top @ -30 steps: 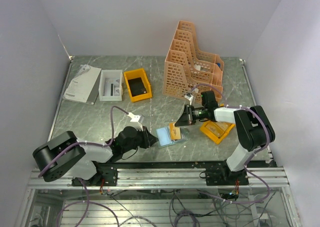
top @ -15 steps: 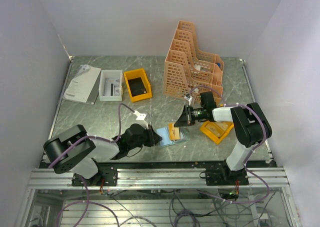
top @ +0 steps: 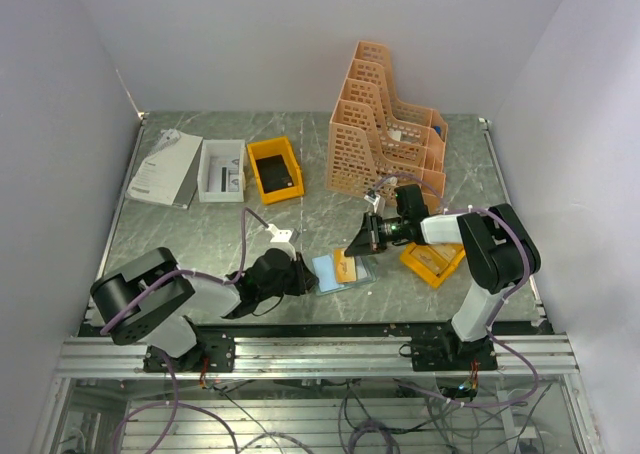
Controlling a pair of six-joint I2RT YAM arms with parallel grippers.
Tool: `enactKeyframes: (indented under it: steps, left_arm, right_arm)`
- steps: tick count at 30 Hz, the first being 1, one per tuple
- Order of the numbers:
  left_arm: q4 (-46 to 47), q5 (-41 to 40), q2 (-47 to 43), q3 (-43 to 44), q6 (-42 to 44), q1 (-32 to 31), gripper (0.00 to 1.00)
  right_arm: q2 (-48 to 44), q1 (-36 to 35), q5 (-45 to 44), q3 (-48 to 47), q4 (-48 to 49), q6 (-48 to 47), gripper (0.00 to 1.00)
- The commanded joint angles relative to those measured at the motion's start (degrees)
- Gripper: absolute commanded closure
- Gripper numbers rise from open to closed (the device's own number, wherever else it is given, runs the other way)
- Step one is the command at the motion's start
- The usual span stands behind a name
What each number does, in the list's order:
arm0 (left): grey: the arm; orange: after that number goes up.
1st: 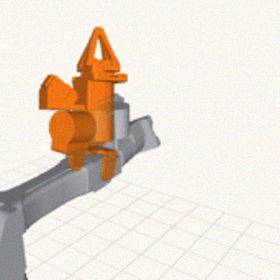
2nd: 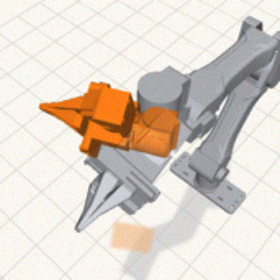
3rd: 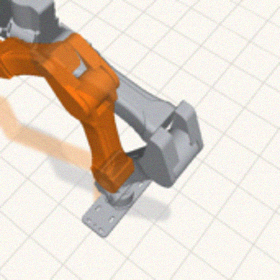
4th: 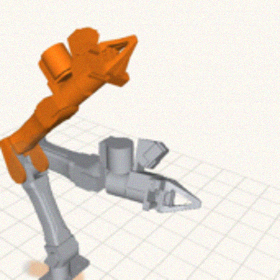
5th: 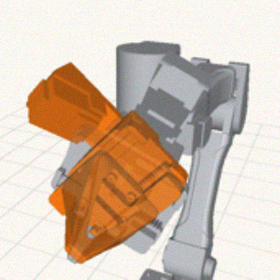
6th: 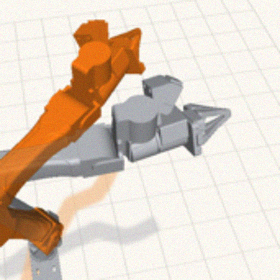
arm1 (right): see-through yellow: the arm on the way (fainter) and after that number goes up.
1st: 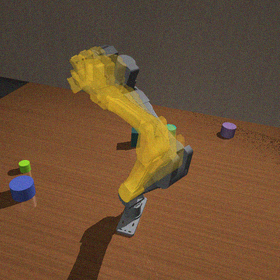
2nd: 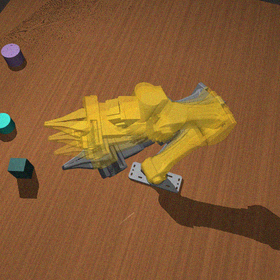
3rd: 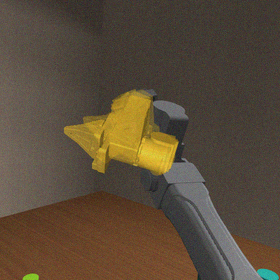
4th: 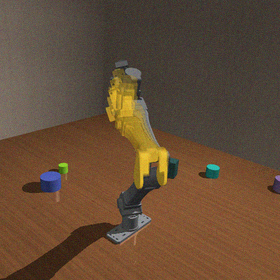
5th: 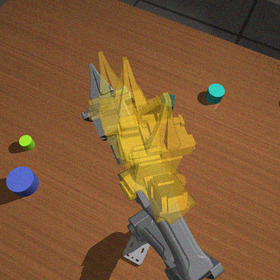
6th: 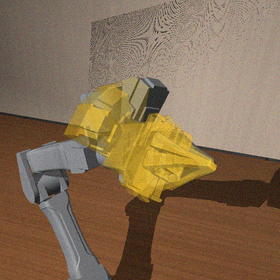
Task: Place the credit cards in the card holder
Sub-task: Insert the credit card into the card holder.
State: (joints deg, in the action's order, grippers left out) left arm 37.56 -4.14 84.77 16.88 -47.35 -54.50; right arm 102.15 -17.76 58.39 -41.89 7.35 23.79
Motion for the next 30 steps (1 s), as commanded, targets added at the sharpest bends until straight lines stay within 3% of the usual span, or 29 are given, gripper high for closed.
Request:
enactKeyframes:
  steps: [1,13,30]
  left_arm:
    - [-0.3,-1.8,1.3,0.6,0.9,-0.3,0.80]
    - [-0.7,-1.5,0.3,0.8,1.2,-0.3,0.80]
    - [-0.5,-1.3,0.5,0.9,1.3,-0.3,0.80]
  right_arm:
    - [0.9,-0.4,-1.9,-0.1,0.0,0.2,1.00]
    - [0.8,-1.1,-8.2,-2.9,-10.0,-3.8,1.00]
    - [2.5,-3.3,-10.0,-4.9,-12.2,-3.7,1.00]
